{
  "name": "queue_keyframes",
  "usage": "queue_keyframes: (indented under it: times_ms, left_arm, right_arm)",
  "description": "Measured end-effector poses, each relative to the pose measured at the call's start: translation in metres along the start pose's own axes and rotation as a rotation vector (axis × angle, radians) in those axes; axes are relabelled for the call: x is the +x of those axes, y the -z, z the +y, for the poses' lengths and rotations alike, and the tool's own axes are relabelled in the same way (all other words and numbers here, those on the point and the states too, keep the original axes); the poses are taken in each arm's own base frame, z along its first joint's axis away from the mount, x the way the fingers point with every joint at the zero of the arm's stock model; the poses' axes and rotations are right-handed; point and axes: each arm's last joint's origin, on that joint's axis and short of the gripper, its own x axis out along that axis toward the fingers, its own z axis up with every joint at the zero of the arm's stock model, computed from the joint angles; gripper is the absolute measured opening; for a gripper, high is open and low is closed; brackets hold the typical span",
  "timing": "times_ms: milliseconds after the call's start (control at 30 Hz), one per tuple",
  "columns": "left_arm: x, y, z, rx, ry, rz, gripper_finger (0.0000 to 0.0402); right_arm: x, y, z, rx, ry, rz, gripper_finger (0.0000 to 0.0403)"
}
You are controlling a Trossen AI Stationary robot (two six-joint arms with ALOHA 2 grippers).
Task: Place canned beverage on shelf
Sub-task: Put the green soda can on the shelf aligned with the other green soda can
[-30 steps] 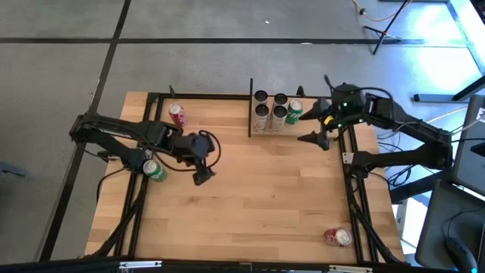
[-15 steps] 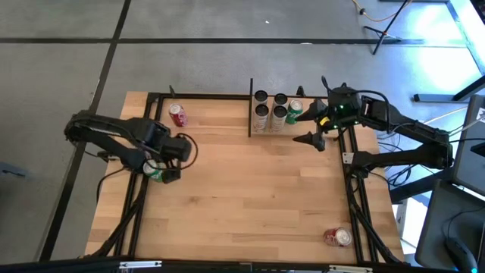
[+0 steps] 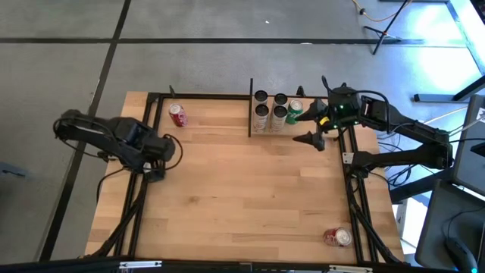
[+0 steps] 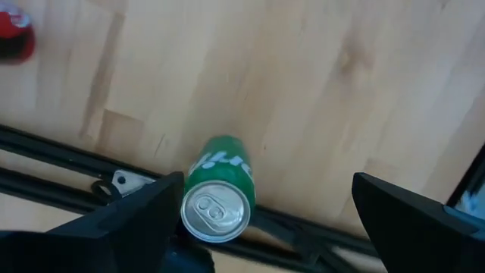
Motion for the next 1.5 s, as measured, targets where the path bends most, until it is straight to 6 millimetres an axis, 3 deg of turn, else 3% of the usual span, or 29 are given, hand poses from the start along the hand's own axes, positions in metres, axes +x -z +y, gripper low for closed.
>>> queue_keyframes:
  times_ms: [333, 800, 1233, 1500]
  left_arm:
    - [0.041, 0.014, 0.013, 0.177, -0.014, 0.16, 0.0376]
    - [0.082, 0.029, 0.028, 0.169, -0.068, 0.299, 0.0376]
    - [0.092, 0.024, 0.025, 0.186, -0.07, 0.263, 0.037]
    - [0.105, 0.014, 0.02, 0.227, -0.089, 0.316, 0.0311]
  right_arm:
    - [0.0, -0.002, -0.002, 0.001, 0.088, -0.026, 0.0392]
    - [0.024, -0.004, -0.009, 0.06, 0.101, 0.036, 0.0392]
    - [0.035, -0.008, -0.012, 0.062, 0.1, 0.029, 0.0392]
    - [0.035, -0.008, -0.011, 0.065, 0.066, 0.026, 0.0392]
